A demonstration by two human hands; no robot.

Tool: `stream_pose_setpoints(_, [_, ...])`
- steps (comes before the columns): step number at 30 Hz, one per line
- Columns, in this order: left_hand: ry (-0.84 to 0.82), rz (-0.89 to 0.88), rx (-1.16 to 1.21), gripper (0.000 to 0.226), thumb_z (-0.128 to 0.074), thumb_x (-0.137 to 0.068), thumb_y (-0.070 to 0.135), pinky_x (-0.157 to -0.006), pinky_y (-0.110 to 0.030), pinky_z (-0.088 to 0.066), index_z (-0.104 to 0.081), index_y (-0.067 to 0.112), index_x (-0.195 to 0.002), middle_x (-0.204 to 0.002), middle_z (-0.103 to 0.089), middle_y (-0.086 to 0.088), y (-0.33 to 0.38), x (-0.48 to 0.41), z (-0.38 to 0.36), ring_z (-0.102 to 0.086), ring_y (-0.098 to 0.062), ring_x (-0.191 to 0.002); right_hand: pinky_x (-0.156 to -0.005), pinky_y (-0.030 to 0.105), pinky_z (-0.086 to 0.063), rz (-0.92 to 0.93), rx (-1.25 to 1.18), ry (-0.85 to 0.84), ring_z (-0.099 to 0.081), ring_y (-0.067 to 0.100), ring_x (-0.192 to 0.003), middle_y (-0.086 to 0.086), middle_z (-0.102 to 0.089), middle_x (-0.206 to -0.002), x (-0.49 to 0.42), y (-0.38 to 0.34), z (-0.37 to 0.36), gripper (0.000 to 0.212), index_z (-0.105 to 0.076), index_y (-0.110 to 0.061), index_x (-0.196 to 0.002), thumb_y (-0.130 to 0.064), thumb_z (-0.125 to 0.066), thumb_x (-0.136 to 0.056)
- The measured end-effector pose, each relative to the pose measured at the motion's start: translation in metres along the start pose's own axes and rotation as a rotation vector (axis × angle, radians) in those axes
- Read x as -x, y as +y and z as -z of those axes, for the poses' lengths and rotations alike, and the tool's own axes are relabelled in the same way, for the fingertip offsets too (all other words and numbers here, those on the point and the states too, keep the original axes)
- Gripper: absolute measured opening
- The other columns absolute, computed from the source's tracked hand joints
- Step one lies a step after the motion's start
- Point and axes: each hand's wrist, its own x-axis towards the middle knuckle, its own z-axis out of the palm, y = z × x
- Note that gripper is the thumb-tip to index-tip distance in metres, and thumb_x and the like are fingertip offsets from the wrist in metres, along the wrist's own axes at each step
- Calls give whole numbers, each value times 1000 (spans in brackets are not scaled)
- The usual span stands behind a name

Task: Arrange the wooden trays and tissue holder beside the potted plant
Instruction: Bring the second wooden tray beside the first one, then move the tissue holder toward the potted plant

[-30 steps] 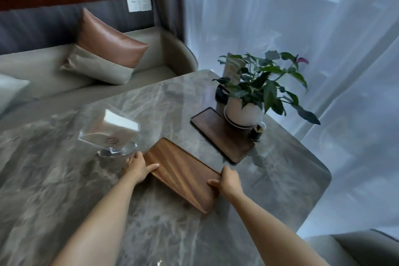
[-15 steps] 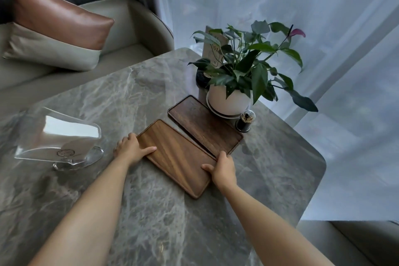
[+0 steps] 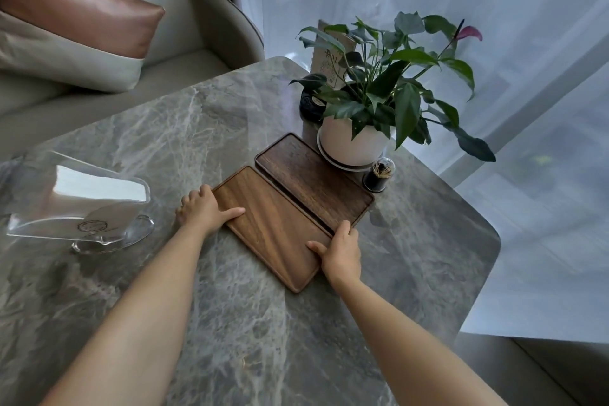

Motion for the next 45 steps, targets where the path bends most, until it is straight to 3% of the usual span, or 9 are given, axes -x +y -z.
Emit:
stream_pose_setpoints(19, [-5,-16,-38,87,-58,-78,59,-110,-45,-29,-30,5,-139,-144,-36,-22,9,-9,1,-31,-36,-134,-84,43,-47,-25,121,38,-53,34,-109,17,-51,-120,-13,3,-4,58,-40,-5,-110,-45,-67,-78])
stream_pose_setpoints(28, [-15,-80,-3,84,-42,-88,57,-113,-48,-24,-9,10,-150,-155,-17,-18,-3,13,16,-22,-35,-141,-90,43,-44,13,264,84,-50,34,-113,17,-51,-123,-5,-5,10,57,-41,-4,-117,-50,-53,-86])
stream_pose_setpoints(35, [56,-293,-115,82,-41,-90,55,-120,-44,-9,-2,15,-151,-161,5,-7,-20,52,51,-4,-25,-149,-97,45,-39,281,240,52,-41,35,-124,18,-43,-135,12,-65,16,69,-32,-5,-135,-50,-51,-86])
stream_pose_setpoints(41, [257,-377,-129,83,-46,-90,51,-121,-38,-7,-2,16,-151,-161,5,-4,-54,82,100,-3,-19,-149,-107,42,-32,583,201,-77,-34,33,-134,15,-33,-147,38,-138,4,81,-22,-7,-144,-44,-60,-83])
stream_pose_setpoints(45, [460,-316,-40,90,-57,-84,50,-120,-36,-11,-7,16,-151,-161,-2,-4,-91,95,141,-9,-19,-149,-113,37,-25,738,224,-144,-25,29,-141,12,-23,-155,54,-180,-15,89,-13,-8,-148,-41,-64,-82])
